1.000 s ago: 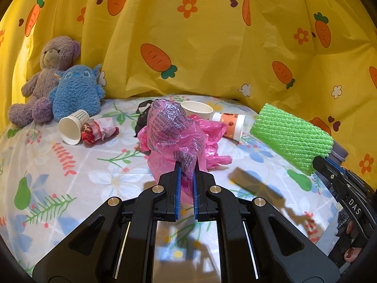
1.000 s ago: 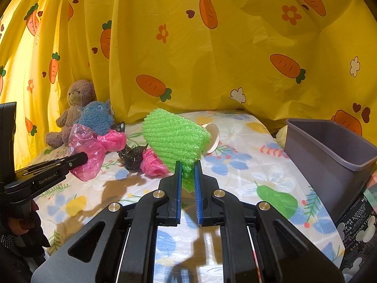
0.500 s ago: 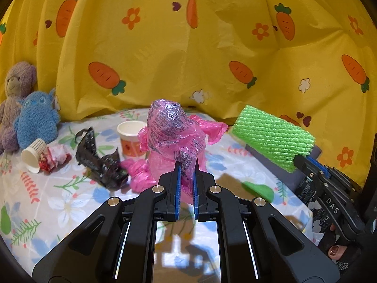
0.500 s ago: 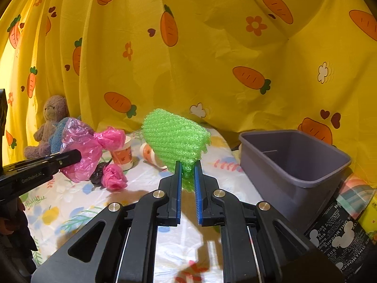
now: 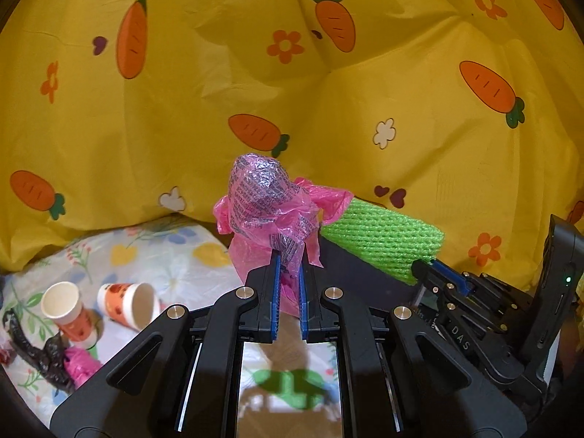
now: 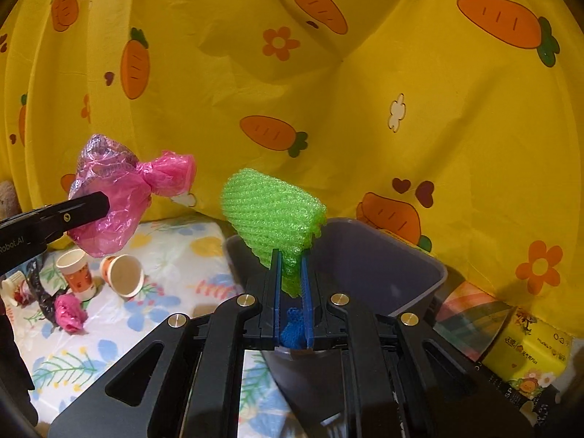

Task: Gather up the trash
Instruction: 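Carry the pink bag and green net over the grey bin with both tools, then open the right tool to drop the green net while the left tool drops the pink bag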

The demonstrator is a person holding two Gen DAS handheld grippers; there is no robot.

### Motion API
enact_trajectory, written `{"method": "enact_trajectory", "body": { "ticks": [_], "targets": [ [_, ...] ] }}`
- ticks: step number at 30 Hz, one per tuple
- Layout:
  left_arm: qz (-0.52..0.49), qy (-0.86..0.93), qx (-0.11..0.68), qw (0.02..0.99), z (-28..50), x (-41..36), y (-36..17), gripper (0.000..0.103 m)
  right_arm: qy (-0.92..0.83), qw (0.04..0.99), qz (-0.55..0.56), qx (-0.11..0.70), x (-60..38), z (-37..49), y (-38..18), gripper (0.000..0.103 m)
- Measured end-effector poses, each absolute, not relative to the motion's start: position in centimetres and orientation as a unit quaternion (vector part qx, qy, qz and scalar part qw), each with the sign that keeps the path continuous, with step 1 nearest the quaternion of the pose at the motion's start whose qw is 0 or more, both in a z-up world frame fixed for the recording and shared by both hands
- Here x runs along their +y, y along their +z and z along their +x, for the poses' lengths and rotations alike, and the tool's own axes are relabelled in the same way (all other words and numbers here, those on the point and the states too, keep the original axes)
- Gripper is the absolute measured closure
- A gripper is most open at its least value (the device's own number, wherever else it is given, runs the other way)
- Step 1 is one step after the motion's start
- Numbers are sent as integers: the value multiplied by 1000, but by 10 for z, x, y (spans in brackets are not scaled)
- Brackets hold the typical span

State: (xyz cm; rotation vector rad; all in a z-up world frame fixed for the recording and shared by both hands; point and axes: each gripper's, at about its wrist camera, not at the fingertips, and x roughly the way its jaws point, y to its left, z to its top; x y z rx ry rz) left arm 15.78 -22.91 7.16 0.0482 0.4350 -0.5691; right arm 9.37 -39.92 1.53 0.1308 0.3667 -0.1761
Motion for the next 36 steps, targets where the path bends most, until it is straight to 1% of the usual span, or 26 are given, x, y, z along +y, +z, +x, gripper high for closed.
{"method": "enact_trajectory", "body": {
  "ticks": [10,23,36],
  "targets": [
    [31,-307,240,920,199,-277,46,96,-125,969,65,205,-417,117,4,92],
    [36,-330,260,907,217,-304,29,95,-152,961,70,219,-438,124,-2,92],
    [26,-342,279,897,227,-314,18,95,-153,960,78,221,-447,126,-7,91]
  ]
}}
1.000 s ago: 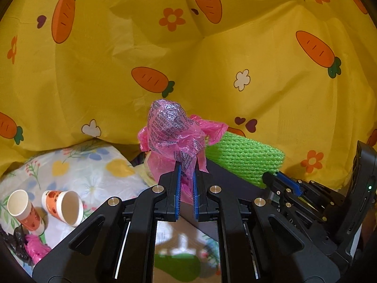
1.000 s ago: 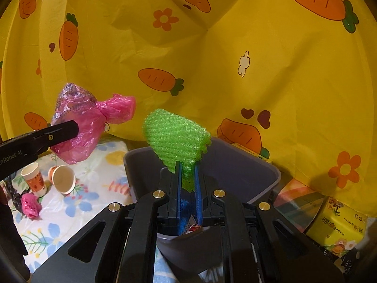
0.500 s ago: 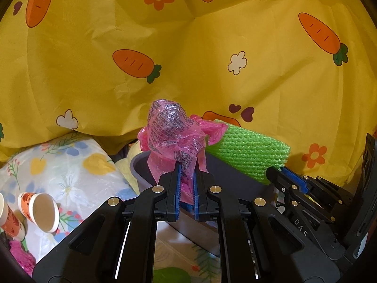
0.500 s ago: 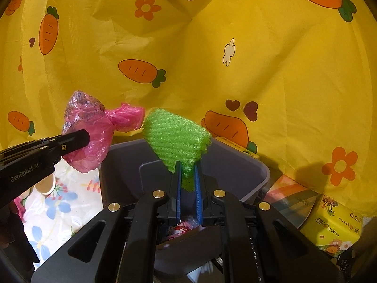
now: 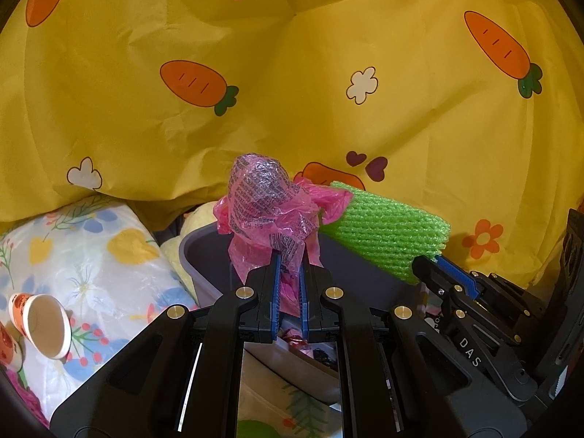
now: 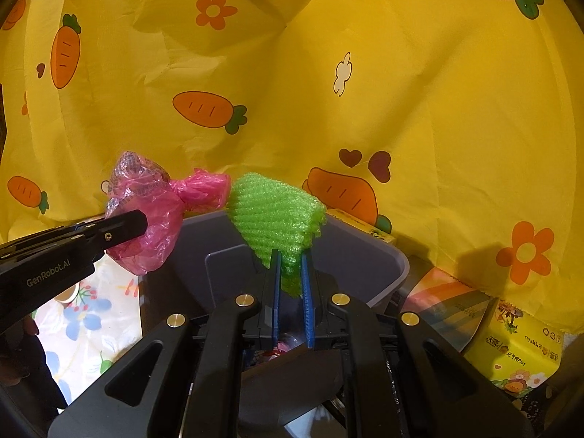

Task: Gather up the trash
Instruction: 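Open the right tool to drop the green net while the left tool drops the pink bag, then move both open tools back over the table toward the remaining trash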

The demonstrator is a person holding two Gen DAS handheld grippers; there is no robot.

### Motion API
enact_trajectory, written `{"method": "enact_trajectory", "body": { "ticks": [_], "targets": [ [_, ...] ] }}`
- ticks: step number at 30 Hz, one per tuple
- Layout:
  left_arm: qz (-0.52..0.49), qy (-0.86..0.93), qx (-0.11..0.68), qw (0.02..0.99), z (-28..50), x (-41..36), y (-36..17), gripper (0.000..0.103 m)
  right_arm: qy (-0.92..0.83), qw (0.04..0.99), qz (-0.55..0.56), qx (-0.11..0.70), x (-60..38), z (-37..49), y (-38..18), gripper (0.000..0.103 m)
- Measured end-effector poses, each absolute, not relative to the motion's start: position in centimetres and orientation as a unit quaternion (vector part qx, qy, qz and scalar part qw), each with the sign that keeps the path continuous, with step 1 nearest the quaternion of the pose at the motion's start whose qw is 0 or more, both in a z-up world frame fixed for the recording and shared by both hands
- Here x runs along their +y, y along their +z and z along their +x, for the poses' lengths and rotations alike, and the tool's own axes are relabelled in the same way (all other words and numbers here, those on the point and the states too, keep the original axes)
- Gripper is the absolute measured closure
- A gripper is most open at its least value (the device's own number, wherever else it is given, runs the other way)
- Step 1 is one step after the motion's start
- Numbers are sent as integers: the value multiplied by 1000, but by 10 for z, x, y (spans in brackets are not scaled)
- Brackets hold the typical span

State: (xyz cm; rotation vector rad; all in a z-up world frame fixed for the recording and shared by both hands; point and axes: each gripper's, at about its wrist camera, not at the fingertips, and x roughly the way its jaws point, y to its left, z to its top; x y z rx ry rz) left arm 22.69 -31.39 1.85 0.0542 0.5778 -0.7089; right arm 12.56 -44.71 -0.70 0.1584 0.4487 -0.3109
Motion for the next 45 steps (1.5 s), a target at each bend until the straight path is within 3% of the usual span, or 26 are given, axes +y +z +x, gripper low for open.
{"method": "enact_trajectory", "body": {
  "ticks": [14,16,17,18,20,22,26,27,31,45],
  "targets": [
    [14,-360,299,884,232,-314,11,93,-138,961,85,223,-447,128,-11,90],
    [10,-364,305,880,233,-313,9,86,-139,961,86,223,-447,128,-11,85],
    [7,-364,308,879,233,-312,8,74,-140,961,88,223,-448,127,-11,78],
    [5,-358,308,881,233,-310,8,53,-139,961,90,221,-448,127,-11,68],
    [-6,-336,295,895,231,-300,11,29,-141,961,92,219,-449,126,-10,61],
    [-15,-322,285,903,229,-289,15,22,-141,961,93,218,-448,125,-10,60],
    [-12,-272,272,923,224,-267,21,8,-143,962,97,211,-443,122,-9,31],
    [-10,-259,269,927,222,-261,21,6,-142,963,98,208,-441,121,-9,25],
    [-9,-228,264,937,215,-238,22,6,-138,965,91,203,-429,117,-6,17],
    [-11,-184,231,955,159,-172,39,6,-126,972,91,179,-390,83,13,15]
  ]
}}
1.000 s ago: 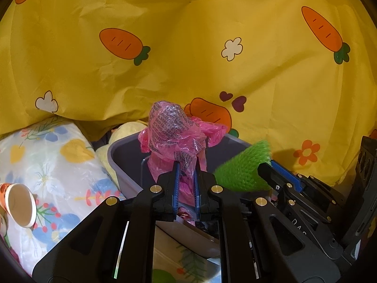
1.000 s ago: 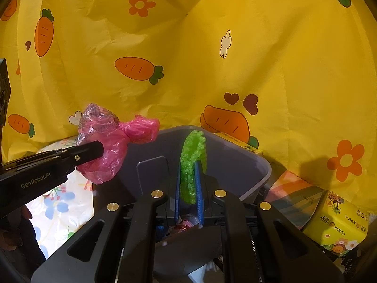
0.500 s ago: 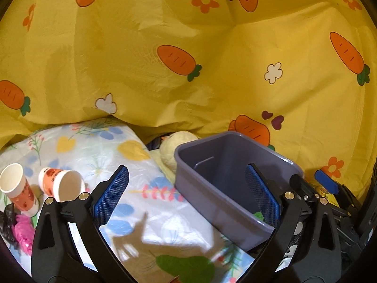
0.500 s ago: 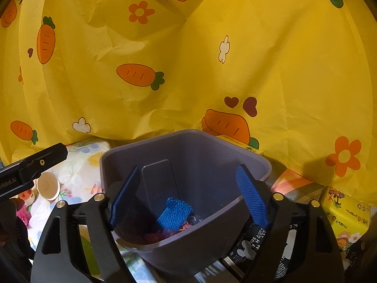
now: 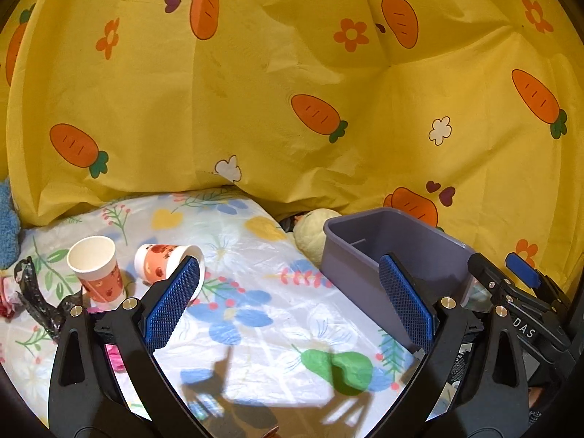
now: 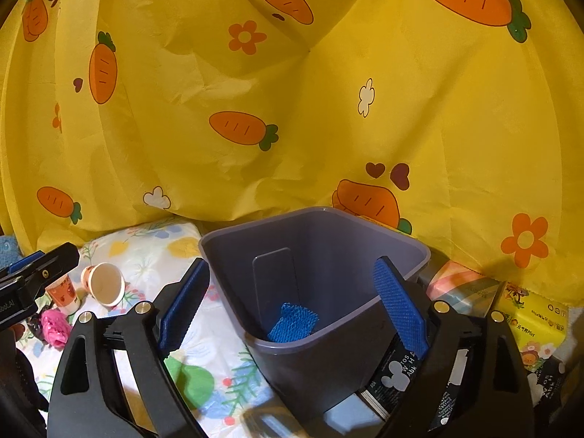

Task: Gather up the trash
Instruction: 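Move both open tools back over the table toward the remaining trash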

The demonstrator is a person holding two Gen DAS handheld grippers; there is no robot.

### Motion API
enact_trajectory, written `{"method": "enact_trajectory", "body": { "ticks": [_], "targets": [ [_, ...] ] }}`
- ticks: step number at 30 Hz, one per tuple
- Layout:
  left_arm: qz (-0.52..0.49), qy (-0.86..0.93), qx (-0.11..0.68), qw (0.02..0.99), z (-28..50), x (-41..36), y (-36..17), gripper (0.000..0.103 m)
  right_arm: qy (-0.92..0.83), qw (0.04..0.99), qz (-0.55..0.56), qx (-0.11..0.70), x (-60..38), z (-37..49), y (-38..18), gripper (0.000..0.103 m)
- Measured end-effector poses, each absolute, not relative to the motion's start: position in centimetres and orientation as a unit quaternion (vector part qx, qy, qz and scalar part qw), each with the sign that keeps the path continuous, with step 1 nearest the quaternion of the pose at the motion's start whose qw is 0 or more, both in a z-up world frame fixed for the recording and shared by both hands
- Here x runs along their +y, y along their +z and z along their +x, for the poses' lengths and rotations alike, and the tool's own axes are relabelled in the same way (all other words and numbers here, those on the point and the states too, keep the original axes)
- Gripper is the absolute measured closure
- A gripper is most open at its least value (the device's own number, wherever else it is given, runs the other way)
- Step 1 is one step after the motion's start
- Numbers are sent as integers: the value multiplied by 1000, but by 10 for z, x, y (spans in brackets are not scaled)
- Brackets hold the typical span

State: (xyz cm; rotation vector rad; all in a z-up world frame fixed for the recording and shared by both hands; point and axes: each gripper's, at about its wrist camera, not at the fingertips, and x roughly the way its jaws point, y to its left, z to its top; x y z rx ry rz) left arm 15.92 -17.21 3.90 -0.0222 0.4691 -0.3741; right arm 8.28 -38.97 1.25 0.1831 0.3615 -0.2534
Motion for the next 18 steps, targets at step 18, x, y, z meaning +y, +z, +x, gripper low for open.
{"method": "enact_trajectory", "body": {
  "ticks": [18],
  "targets": [
    [-34,26,203,978,114,0,39,6,31,981,56,184,-251,85,29,14]
  ]
}}
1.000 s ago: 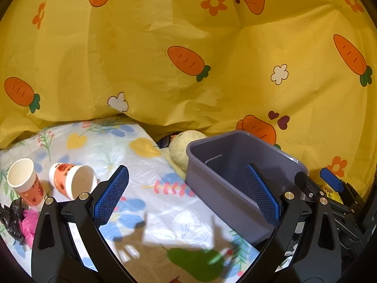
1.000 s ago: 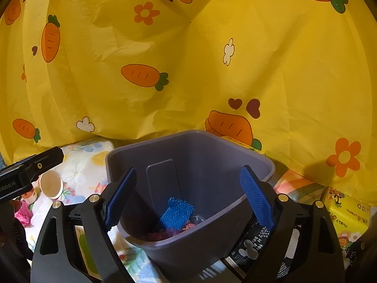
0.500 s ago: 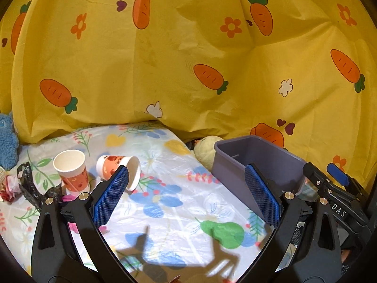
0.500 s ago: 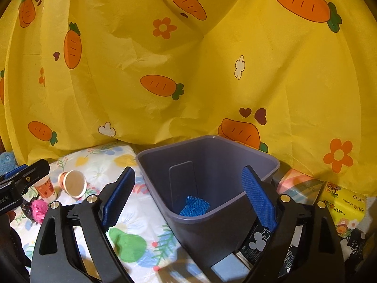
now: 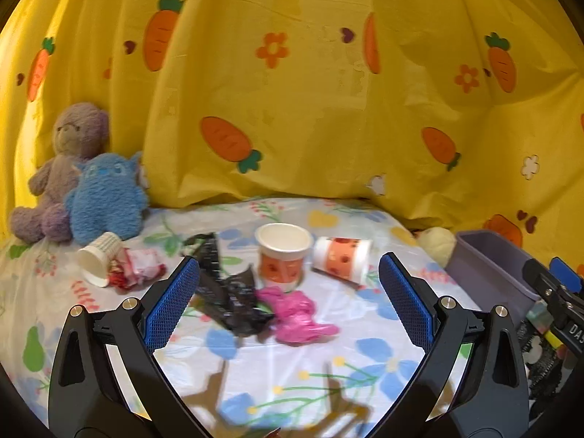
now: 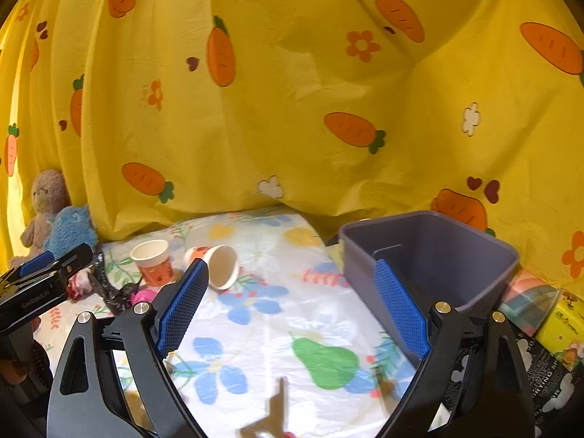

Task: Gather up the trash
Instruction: 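Move both open tools back over the table toward the remaining trash, then grasp the white grid cup with the left tool while the right tool grasps the red-white wrapper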

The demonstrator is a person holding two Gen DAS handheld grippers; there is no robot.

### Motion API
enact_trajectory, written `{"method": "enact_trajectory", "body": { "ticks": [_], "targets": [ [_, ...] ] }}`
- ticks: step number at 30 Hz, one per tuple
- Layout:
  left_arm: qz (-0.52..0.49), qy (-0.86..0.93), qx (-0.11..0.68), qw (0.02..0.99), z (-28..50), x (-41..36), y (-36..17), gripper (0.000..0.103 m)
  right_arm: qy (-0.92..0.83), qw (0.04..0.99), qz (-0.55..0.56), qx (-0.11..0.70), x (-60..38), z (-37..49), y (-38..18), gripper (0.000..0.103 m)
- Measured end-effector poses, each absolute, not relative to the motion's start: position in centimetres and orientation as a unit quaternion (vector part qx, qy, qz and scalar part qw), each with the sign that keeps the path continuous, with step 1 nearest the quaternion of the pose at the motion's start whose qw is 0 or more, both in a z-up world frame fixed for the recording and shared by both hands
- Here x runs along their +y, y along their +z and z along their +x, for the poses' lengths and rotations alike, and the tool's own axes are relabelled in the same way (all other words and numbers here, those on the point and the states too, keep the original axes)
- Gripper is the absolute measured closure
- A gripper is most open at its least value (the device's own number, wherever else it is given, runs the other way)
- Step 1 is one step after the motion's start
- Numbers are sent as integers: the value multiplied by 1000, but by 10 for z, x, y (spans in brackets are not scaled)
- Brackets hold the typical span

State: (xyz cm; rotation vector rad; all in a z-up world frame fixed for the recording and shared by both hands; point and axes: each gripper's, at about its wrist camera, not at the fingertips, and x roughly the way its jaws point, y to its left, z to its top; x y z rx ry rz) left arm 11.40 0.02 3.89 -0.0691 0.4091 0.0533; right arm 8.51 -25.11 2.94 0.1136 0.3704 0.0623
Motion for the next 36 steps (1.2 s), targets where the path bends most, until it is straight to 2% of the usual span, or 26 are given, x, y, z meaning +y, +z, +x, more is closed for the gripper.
{"method": "enact_trajectory", "body": {
  "ticks": [8,15,20,29,36],
  "targets": [
    [-72,160,207,963,106,120,28,6,129,968,33,214,-156,109,23,14],
    [-109,212,215,947,112,192,25,6,171,957,8,234,-89,123,14,14],
    [-144,221,232,936,122,225,13,11,202,946,-23,251,-45,132,9,14],
    [-150,309,238,909,125,267,6,16,285,920,-86,253,42,151,8,15],
    [-162,319,237,903,130,291,6,18,314,891,-97,313,99,200,-20,23]
  ]
}}
